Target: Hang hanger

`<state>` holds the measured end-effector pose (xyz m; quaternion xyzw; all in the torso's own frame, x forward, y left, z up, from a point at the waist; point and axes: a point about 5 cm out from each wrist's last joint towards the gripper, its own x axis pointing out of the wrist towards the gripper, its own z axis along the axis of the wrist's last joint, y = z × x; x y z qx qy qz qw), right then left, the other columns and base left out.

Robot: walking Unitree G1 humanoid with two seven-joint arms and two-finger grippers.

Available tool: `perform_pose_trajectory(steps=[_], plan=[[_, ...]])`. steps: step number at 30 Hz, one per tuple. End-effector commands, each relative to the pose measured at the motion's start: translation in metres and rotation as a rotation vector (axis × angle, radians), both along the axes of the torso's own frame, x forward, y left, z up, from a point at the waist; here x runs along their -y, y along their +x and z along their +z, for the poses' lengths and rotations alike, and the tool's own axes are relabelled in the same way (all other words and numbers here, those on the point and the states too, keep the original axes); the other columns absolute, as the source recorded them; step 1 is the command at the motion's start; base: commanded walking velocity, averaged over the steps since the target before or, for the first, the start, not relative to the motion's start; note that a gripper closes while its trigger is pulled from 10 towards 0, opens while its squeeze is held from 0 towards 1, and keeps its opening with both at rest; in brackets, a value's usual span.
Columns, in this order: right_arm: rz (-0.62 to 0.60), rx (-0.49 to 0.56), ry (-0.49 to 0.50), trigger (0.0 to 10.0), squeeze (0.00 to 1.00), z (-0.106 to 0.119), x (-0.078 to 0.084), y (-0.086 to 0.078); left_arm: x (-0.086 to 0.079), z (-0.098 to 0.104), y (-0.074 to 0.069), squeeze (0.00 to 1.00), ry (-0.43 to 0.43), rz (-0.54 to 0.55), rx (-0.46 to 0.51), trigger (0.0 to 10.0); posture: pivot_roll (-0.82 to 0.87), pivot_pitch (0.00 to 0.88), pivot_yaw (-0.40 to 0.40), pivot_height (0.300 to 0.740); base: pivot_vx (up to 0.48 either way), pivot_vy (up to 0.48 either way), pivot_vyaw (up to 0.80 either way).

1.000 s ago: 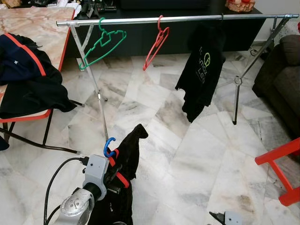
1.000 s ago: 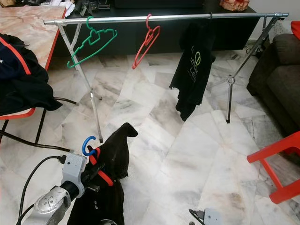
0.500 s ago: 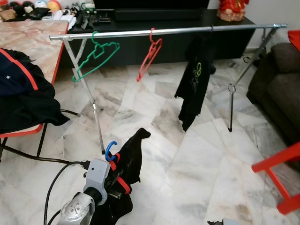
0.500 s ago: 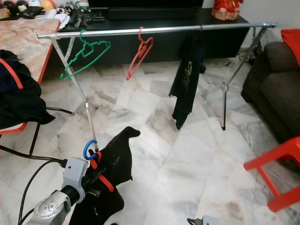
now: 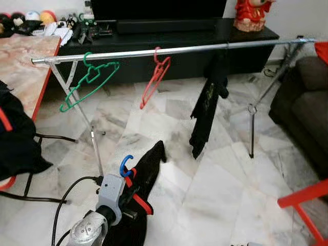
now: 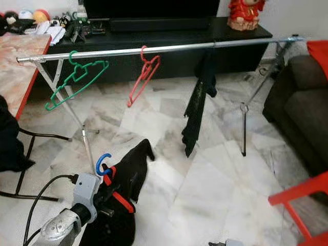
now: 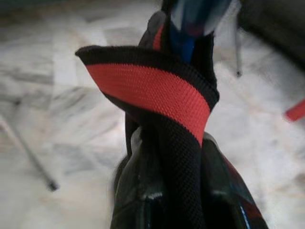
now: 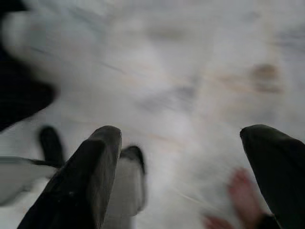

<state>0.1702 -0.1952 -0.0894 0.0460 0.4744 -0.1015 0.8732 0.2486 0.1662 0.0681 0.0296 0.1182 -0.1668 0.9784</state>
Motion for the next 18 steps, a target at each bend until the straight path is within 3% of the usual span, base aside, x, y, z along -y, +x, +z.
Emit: perform_pose_trajectory(steps=[1,8,13,18], plan=[[-0.022,-0.036,-0.018,10.0,0.00,-0.004,0.008,-0.012,0.003,0.005,0.003,0.00,-0.004,-0.011,0.024,10.0,0.02,0.186,-0.016,0.740,0.480,0.000,0.00],[-0.017,-0.043,-0.022,10.0,0.00,-0.003,0.010,-0.011,-0.003,0.010,0.007,0.00,0.000,0.058,0.049,10.0,0.03,0.207,-0.039,0.740,0.453,0.000,0.00],[-0.028,-0.024,-0.027,10.0,0.00,-0.001,0.015,-0.007,-0.006,0.009,0.007,0.00,-0.046,0.103,0.046,10.0,-0.01,0.215,-0.043,0.740,0.000,0.000,0.00],[-0.041,-0.018,-0.027,10.0,0.00,0.000,0.016,-0.006,-0.010,0.006,0.009,0.00,-0.031,0.127,0.040,10.0,-0.02,0.209,-0.035,0.740,0.000,0.000,0.00]])
